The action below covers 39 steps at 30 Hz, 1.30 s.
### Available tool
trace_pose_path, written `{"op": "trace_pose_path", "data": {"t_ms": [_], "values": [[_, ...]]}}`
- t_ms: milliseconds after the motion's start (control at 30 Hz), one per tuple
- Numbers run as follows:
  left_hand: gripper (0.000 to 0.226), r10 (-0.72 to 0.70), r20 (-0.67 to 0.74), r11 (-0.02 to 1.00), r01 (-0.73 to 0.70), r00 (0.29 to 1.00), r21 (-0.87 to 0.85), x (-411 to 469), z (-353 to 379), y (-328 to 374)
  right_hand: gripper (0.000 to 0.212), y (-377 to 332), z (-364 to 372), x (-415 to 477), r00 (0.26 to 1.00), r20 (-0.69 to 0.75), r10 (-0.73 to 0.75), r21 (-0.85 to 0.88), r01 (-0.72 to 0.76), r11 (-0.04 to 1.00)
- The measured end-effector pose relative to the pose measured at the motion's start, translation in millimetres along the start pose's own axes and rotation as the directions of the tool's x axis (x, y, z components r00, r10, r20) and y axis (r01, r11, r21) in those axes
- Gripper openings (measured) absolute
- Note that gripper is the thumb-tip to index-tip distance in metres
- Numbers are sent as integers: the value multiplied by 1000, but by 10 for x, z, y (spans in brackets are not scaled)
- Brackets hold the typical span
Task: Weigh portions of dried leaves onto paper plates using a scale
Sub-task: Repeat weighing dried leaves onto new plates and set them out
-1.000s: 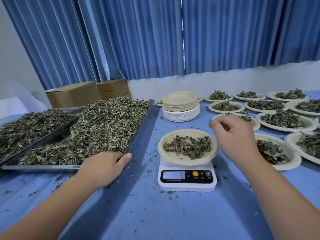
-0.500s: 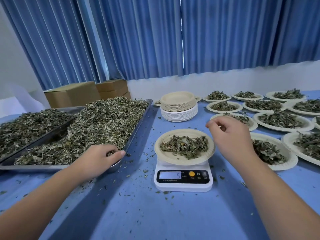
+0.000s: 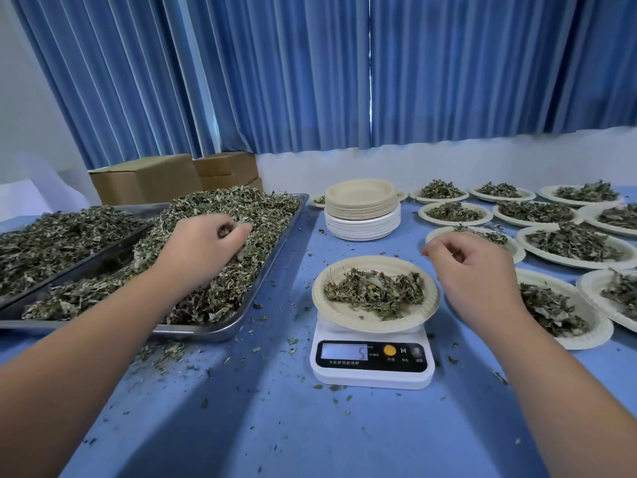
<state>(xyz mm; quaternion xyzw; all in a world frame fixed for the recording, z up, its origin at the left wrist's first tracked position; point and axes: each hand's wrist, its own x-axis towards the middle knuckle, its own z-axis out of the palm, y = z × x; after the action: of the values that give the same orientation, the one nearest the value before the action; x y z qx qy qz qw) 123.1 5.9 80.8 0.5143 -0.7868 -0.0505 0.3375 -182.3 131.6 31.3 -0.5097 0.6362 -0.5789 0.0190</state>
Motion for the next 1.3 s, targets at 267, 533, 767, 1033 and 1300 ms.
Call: {"op": "trace_pose_path", "data": {"t_ms": [267,533,767,1033,1300], "values": [[36,135,-71,968,-147,988,-201,220,282,924,20,21,2,19,1000,9,24,10,-24,1000],[32,283,167,938,-237,945,-252,188,852,1318,20,17,4,27,1000,0,-16,-3,16,1000],[37,296,322,941,-215,899,-262,130,890,1201,20,6,22,35,999,-12,-48,-26,47,999],[36,295,163,902,-218,941,-372,66,850,1204,20,2,37,25,998,-8,-63,-45,63,997],[36,282,167,760,-114,945,-640,35,838,1449,21,13,42,31,999,-5,-49,-48,49,998]]}}
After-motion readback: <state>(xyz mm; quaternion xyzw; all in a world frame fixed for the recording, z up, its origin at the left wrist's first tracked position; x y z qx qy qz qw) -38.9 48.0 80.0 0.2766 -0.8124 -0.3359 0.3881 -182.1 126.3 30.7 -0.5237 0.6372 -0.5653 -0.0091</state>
